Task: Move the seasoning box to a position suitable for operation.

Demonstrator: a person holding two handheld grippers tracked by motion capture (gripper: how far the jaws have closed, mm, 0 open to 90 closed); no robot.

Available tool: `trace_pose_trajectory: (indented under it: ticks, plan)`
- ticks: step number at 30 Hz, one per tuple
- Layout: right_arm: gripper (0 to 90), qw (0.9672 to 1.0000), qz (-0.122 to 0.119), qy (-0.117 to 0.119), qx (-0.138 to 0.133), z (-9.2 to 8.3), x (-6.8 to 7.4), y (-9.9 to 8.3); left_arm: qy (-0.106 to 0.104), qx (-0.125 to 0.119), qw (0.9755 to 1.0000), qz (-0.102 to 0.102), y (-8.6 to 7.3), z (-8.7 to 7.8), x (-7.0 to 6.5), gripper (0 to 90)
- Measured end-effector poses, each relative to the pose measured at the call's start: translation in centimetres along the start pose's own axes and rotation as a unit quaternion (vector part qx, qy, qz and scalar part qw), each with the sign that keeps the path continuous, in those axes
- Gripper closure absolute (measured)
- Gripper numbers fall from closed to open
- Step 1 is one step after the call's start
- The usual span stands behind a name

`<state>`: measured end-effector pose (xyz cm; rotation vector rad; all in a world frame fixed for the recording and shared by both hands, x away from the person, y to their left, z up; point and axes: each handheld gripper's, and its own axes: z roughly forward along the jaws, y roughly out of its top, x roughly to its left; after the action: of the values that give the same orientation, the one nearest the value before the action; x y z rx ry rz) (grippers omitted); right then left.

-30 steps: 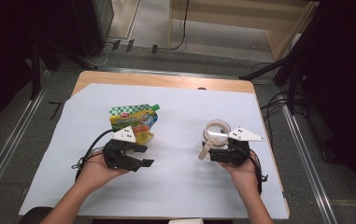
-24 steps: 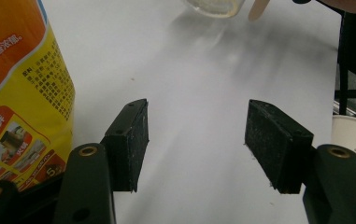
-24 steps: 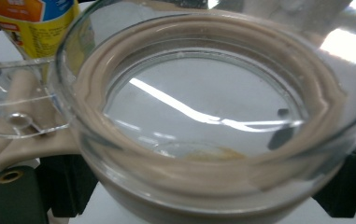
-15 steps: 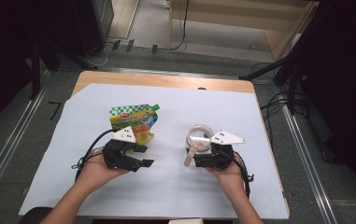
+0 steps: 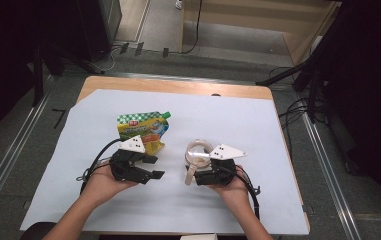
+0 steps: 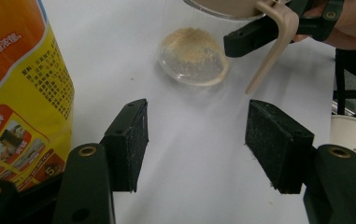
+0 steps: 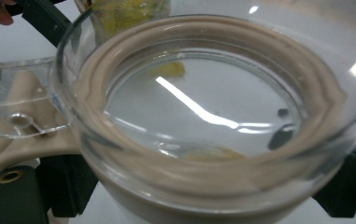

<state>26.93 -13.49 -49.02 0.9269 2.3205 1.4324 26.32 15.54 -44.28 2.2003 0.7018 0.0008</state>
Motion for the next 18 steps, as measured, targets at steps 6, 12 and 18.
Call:
trace_pose_trajectory:
  ticks: [6, 12, 18]
  plan:
    - [12.1, 0.9999, -0.007, 0.003, 0.010, 0.7, 0.5, -0.4, 0.001, 0.002, 1.0000, 0.001, 0.0, 0.0, -0.1, 40.2]
    - [11.9, 0.9998, -0.017, -0.003, 0.008, 0.9, 1.0, -0.9, -0.001, 0.000, 1.0000, 0.000, 0.0, 0.0, 0.0, 40.2]
    - [11.3, 0.9997, -0.023, 0.000, 0.012, 0.8, 1.0, -1.1, -0.002, 0.002, 1.0000, 0.001, 0.0, 0.2, -0.2, 40.2]
